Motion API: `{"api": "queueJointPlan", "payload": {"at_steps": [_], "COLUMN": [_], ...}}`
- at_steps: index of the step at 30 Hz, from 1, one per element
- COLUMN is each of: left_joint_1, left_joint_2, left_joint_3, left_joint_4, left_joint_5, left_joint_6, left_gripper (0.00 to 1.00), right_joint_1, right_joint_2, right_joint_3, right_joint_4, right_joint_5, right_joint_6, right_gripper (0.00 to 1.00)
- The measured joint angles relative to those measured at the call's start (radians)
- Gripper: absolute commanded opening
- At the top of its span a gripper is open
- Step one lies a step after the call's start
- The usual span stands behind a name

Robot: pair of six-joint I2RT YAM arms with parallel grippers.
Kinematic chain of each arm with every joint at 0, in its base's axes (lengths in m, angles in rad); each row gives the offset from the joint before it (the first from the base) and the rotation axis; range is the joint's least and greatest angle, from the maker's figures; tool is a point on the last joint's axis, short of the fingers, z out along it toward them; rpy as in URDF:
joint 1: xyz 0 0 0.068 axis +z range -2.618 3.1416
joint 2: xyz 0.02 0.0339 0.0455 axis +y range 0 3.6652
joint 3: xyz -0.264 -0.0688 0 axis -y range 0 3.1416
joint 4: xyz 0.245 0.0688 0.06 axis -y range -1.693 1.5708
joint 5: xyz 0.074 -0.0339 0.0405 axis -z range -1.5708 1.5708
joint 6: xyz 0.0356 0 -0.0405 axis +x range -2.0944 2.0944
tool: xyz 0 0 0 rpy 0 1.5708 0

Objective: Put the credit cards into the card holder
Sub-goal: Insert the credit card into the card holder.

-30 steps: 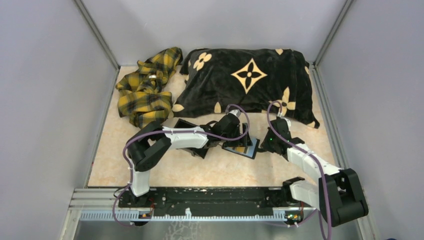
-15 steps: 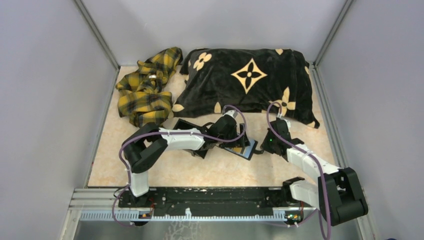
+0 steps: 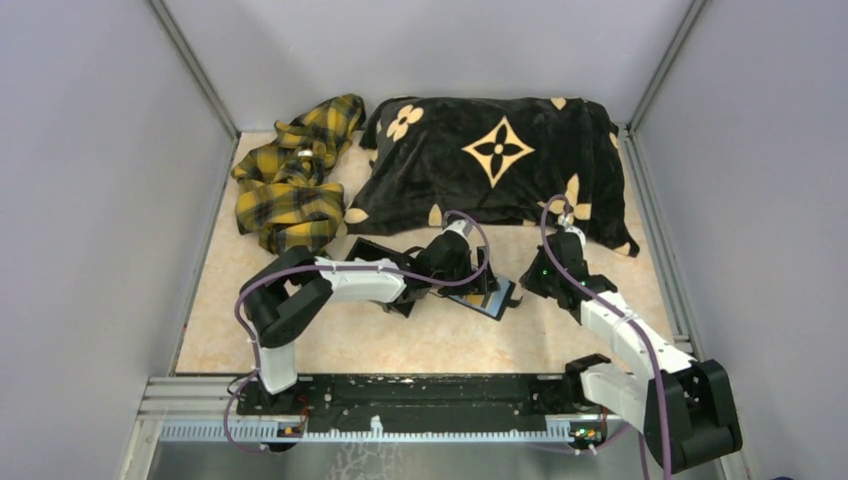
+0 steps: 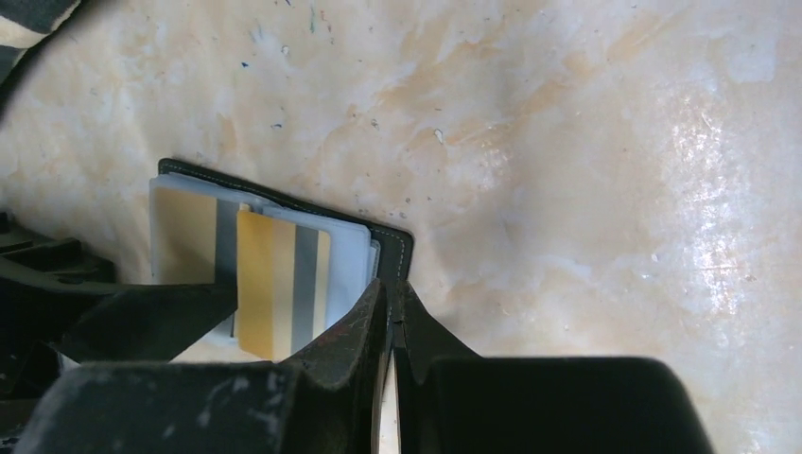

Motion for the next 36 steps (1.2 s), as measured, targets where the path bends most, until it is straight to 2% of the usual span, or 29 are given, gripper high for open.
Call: {"api": "queueJointPlan", "payload": {"at_steps": [14,21,22,26,29,36], "left_joint_1": [0.009,0.023,0.027,0.039,0.048,0.059], "left_joint_2": [-0.082,-0.106,-0.107,-0.107,-0.107,-0.1], "left_joint_3": [-0.072,-0.103,-0.106,-0.119,-0.128,-0.121], "left_joint_4": [0.037,0.051,0.051,0.051,0.051,0.028], "left_joint_5": [-0.058,-0.077,-0.08,-0.083,-0.082,-0.079], "left_joint_6": [-0.007,-0.007,-0.007,-0.007,-0.004,0.025], "left_gripper": [0.85,0.75,0.72,0.39,0.26,0.08], "right_joint_1": [0.037,0.09,0.097,0.116,0.126,0.128], "right_joint_2": [-0.013,-0.016,-0.016,-0.015,-0.014,-0.001], "right_joint_3": [0.003,0.003,0.003,-0.02,-0.042,-0.071], "right_joint_4": [-0.007,-0.007,-0.007,0.005,0.006,0.014], "right_joint_5": [-0.037,-0.032,-0.031,-0.026,-0.022,-0.016], "right_joint_6": [0.004,0.019,0.021,0.036,0.044,0.053], "right_gripper": [0.05,0.03,0.02,0.0,0.0,0.0]}}
